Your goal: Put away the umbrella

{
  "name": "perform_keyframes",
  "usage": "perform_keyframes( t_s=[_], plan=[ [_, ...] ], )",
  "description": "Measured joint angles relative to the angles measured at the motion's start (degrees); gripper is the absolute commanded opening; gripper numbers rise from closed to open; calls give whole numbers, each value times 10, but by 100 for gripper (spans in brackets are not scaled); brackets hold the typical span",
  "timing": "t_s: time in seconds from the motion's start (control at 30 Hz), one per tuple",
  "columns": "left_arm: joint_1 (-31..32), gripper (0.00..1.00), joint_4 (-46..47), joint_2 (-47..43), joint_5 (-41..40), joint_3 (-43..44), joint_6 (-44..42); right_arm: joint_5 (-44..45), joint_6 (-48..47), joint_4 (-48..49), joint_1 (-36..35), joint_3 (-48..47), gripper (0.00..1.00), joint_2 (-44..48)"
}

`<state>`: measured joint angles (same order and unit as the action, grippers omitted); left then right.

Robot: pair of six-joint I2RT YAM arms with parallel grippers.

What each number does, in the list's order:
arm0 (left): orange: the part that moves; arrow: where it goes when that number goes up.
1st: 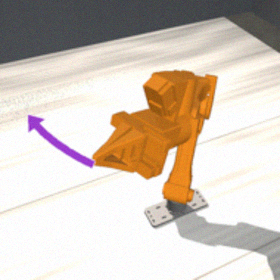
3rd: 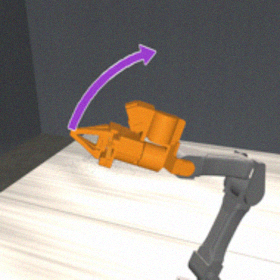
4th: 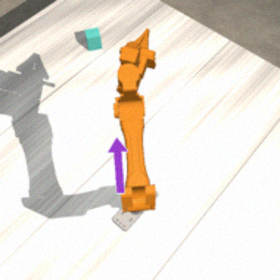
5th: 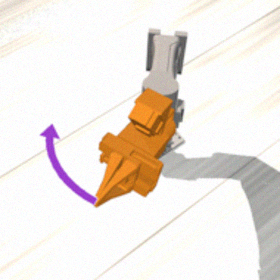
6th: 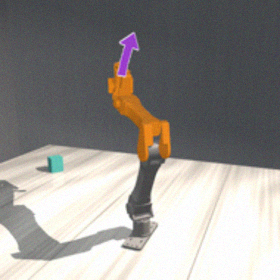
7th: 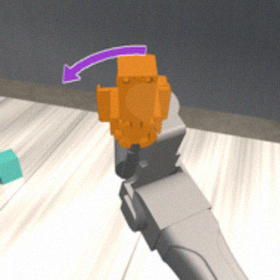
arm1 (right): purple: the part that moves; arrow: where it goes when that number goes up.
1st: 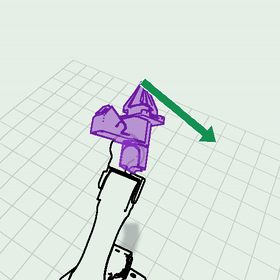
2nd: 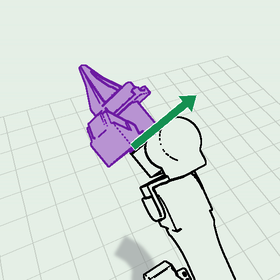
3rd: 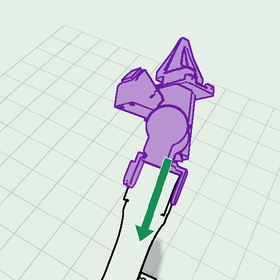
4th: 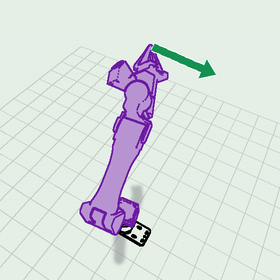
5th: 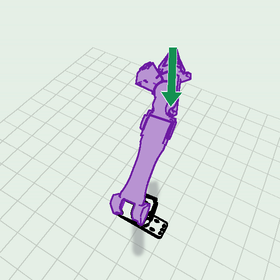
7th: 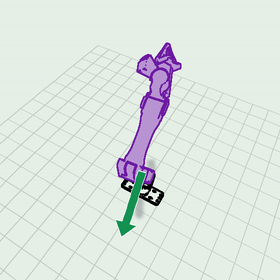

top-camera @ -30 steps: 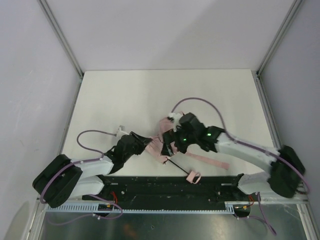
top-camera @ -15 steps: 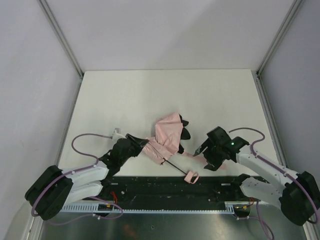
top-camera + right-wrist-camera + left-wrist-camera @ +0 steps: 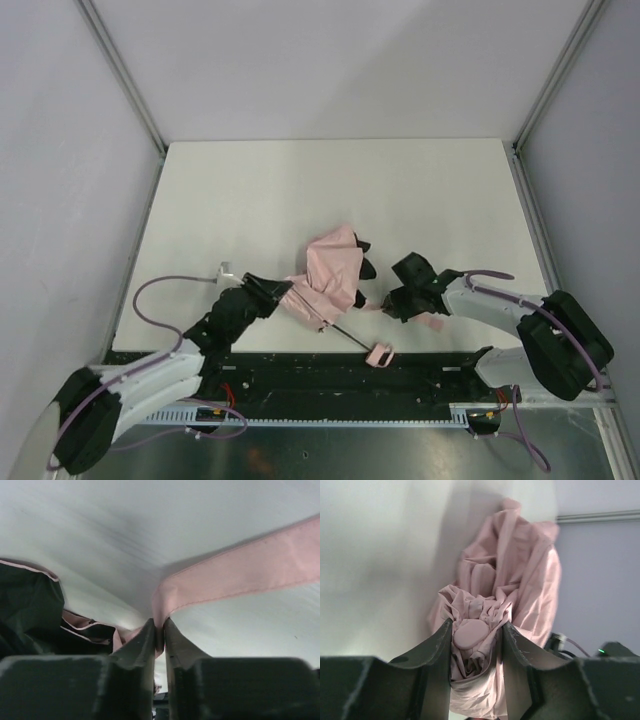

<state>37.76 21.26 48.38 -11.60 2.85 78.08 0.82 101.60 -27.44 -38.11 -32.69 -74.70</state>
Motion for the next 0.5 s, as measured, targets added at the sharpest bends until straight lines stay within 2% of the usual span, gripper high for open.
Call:
perform_keyframes(
  t_s=[0.1,0.27,0.37,0.5],
  plan=[
    [0,0,-6,-80,2,-8,-2,15,1,38,0,0,1,-17],
    [-1,0,31,-209,5,-9,-1,31,-64,129,9,1,0,-22],
    [-2,0,64,-245,19,-9,-1,24,-130,211,19,1,0,-22],
    [-5,0,115,-237,51,-9,-1,-30,-203,330,45,1,0,-28]
  ],
)
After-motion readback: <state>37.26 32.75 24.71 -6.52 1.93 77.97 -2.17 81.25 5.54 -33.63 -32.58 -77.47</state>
